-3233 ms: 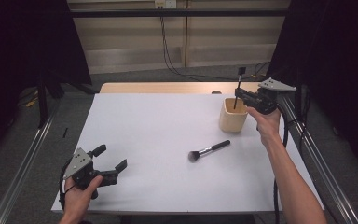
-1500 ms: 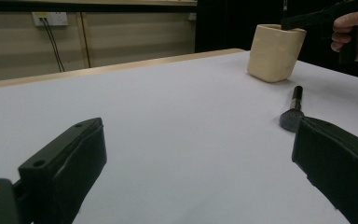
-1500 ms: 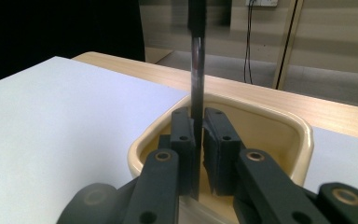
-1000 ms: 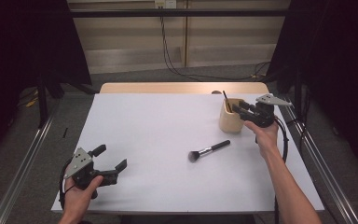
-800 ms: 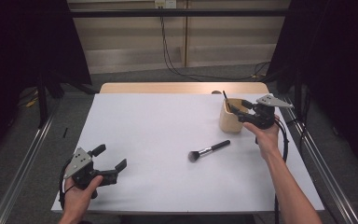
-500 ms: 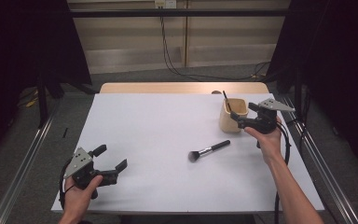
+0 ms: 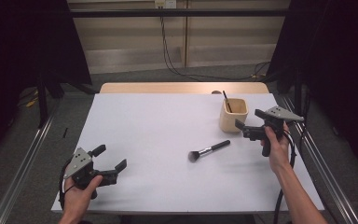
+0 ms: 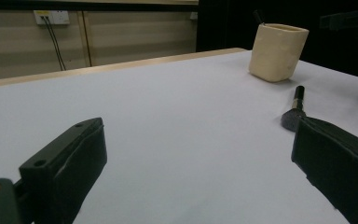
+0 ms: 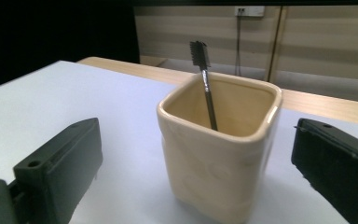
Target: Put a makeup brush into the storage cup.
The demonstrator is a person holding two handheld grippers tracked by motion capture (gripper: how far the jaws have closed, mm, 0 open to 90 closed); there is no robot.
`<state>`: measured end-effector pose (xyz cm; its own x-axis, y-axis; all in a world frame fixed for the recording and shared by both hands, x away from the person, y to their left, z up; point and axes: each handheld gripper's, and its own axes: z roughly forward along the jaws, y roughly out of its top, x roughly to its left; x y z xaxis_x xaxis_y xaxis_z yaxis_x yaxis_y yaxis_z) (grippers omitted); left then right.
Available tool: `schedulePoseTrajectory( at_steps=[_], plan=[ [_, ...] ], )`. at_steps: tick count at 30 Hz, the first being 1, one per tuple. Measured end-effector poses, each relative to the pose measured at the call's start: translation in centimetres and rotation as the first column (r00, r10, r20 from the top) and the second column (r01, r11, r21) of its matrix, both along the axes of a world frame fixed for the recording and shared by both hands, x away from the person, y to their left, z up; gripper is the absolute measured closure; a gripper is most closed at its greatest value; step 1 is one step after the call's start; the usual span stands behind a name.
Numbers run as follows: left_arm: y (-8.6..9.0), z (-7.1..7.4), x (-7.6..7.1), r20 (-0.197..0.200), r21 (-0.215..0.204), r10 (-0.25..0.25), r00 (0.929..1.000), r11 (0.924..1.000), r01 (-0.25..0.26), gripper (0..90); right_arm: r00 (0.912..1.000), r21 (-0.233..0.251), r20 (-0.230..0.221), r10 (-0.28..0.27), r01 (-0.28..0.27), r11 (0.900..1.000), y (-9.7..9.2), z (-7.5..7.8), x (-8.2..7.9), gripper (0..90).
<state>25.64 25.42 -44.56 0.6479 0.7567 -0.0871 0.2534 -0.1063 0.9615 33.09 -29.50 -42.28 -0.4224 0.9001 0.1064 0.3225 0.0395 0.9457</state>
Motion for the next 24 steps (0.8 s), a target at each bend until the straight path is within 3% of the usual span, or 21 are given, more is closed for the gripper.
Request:
schedulePoseTrajectory(
  at_steps=[3,15,24],
  plan=[
    [0.0,0.0,0.0,0.002,0.005,-0.001,1.0,1.0,0.001,3.2,0.9994,-0.052,0.008,-0.033,0.033,0.9981,0.1,0.1,-0.6,2.8],
    [0.0,0.0,-0.1,0.003,0.011,-0.001,1.0,0.9999,0.001,3.2,0.9997,-0.031,0.026,-0.007,0.007,0.9995,0.3,-0.4,-3.2,2.2],
    [0.1,0.0,-0.2,0.003,0.01,0.005,1.0,0.9999,-0.005,3.2,1.0,-0.044,0.004,0.001,-0.001,0.999,0.1,-1.5,-5.1,1.9]
  ],
)
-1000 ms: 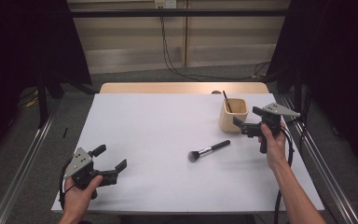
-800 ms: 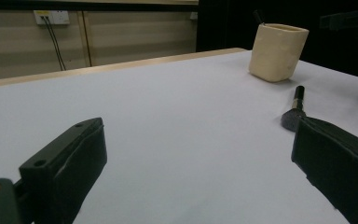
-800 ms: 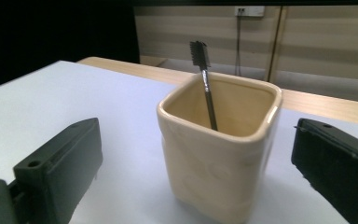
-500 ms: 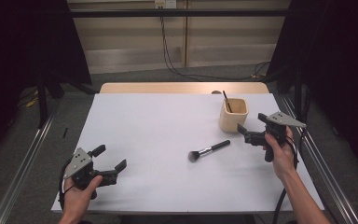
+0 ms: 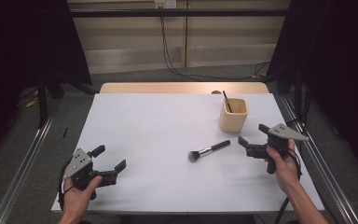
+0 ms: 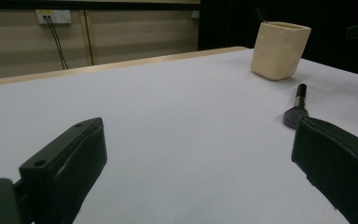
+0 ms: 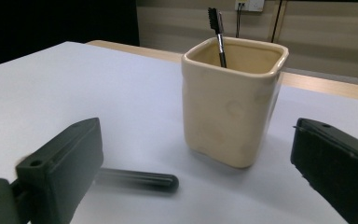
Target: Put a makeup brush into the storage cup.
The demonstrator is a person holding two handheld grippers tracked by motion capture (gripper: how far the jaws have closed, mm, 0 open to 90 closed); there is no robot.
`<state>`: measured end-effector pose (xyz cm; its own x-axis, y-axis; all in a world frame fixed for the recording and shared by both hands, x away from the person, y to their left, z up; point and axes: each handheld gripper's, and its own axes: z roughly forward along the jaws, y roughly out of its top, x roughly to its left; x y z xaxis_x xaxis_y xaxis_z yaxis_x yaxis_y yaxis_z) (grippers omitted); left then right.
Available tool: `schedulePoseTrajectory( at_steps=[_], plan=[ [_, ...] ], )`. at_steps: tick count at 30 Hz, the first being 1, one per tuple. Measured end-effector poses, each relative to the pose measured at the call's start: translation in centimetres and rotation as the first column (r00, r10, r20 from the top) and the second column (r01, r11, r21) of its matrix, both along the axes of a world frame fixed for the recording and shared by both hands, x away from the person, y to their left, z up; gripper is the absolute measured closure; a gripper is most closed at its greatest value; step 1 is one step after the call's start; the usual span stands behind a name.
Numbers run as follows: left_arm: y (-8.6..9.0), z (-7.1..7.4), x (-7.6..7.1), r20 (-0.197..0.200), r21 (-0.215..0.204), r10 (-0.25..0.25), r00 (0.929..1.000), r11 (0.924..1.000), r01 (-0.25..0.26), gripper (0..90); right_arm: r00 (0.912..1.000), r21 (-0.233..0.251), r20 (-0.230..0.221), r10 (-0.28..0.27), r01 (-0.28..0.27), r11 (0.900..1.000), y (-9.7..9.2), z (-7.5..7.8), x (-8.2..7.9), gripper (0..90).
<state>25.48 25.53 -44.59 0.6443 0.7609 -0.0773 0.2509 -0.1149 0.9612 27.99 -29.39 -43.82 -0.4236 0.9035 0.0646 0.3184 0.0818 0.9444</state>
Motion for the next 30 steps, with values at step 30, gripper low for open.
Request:
schedulePoseTrajectory(
  at_steps=[30],
  plan=[
    [-0.1,0.2,-0.5,0.007,-0.011,0.017,0.9998,0.9998,-0.017,3.1,0.9994,0.013,-0.01,-0.034,0.034,0.9993,-1.3,-1.2,-6.3,1.0]
  ],
)
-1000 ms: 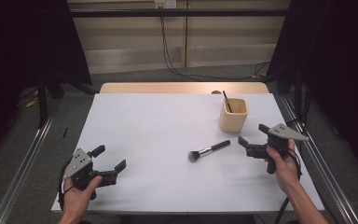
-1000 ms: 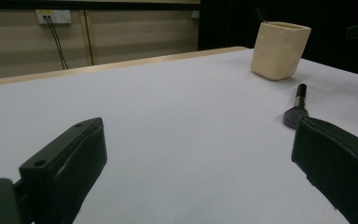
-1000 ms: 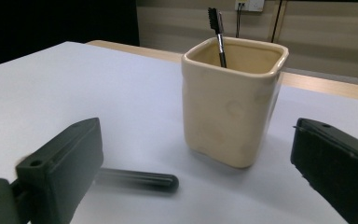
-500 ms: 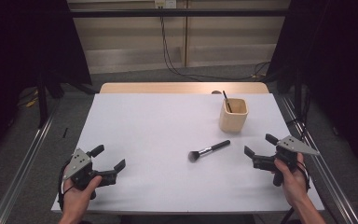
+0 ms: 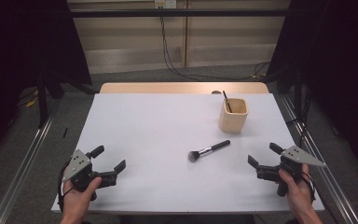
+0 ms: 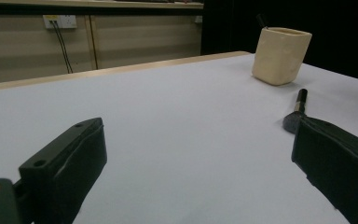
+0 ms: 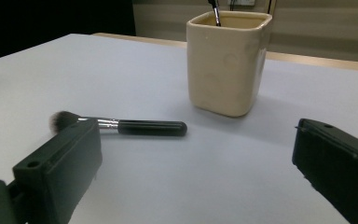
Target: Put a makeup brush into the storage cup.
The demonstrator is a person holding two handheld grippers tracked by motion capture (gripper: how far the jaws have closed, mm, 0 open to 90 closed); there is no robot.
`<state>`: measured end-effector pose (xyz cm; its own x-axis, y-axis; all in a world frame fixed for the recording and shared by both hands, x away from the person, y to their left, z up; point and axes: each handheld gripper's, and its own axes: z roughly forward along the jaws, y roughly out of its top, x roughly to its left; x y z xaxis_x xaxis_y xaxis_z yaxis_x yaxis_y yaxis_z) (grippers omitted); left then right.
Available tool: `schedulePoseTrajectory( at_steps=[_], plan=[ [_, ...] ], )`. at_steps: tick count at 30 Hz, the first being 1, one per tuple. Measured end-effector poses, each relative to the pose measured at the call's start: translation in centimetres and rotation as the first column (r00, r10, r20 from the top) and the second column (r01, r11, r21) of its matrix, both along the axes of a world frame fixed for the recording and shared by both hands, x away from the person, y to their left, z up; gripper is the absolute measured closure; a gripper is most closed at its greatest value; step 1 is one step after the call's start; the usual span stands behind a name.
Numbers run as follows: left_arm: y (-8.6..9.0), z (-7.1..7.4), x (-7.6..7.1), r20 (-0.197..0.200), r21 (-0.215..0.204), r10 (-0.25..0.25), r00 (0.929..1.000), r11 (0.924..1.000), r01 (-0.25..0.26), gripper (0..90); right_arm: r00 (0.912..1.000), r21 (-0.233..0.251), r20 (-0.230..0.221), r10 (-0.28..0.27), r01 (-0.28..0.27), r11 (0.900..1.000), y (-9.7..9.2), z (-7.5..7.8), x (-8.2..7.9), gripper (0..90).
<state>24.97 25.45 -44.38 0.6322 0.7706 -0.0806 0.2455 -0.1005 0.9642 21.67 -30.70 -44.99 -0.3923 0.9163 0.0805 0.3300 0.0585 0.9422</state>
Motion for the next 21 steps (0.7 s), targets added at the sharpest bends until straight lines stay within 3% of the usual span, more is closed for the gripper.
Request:
schedulePoseTrajectory(
  at_steps=[9,21],
  plan=[
    [-0.24,0.07,-0.07,0.006,0.006,-0.011,0.9999,0.9999,0.011,3.0,0.9997,0.0,-0.024,0.007,-0.007,1.0,-0.32,-0.52,-1.14,0.7],
    [0.03,-0.16,0.24,-0.003,0.013,-0.008,1.0,0.9999,0.008,3.0,1.0,0.011,-0.009,0.001,-0.001,0.9999,-0.51,-0.32,-0.86,0.7]
  ],
)
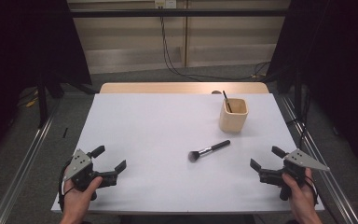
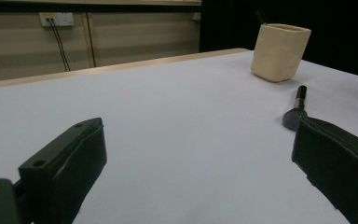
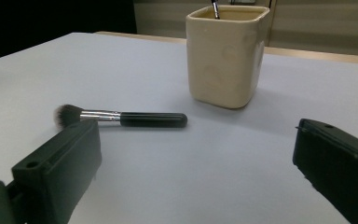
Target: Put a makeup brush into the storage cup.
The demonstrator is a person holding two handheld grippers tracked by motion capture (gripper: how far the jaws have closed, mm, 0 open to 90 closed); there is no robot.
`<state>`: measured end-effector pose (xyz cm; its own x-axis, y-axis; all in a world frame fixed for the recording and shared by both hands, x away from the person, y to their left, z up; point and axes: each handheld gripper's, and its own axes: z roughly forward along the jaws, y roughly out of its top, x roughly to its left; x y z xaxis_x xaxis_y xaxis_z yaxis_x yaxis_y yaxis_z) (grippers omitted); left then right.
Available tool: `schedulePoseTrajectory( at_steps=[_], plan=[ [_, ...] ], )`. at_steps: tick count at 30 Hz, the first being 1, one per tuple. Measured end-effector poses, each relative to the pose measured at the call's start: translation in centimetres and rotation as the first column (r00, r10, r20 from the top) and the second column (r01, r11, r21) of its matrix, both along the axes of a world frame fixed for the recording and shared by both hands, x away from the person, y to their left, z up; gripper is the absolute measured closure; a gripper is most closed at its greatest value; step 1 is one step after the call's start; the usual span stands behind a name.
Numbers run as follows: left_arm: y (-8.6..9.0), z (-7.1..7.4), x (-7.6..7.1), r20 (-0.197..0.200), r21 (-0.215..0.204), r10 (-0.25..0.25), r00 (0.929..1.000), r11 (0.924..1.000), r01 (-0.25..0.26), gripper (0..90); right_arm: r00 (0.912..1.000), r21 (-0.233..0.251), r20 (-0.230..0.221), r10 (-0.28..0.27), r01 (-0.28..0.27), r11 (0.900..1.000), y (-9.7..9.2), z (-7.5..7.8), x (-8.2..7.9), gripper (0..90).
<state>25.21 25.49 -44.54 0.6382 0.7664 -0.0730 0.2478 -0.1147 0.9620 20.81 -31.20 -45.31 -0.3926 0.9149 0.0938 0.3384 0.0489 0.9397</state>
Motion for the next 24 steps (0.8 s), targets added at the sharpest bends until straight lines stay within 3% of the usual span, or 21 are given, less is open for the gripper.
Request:
schedulePoseTrajectory(
  at_steps=[6,24],
  plan=[
    [0.1,0.0,0.0,0.001,-0.006,-0.011,0.9999,0.9999,0.011,3.0,0.9998,-0.013,-0.01,0.017,-0.018,0.9998,0.5,0.0,0.4,0.8],
    [0.3,0.2,-0.1,0.01,-0.004,0.009,0.9999,1.0,-0.009,3.0,0.9933,-0.036,0.032,0.111,-0.11,0.9933,2.9,1.0,2.3,0.9]
  ],
)
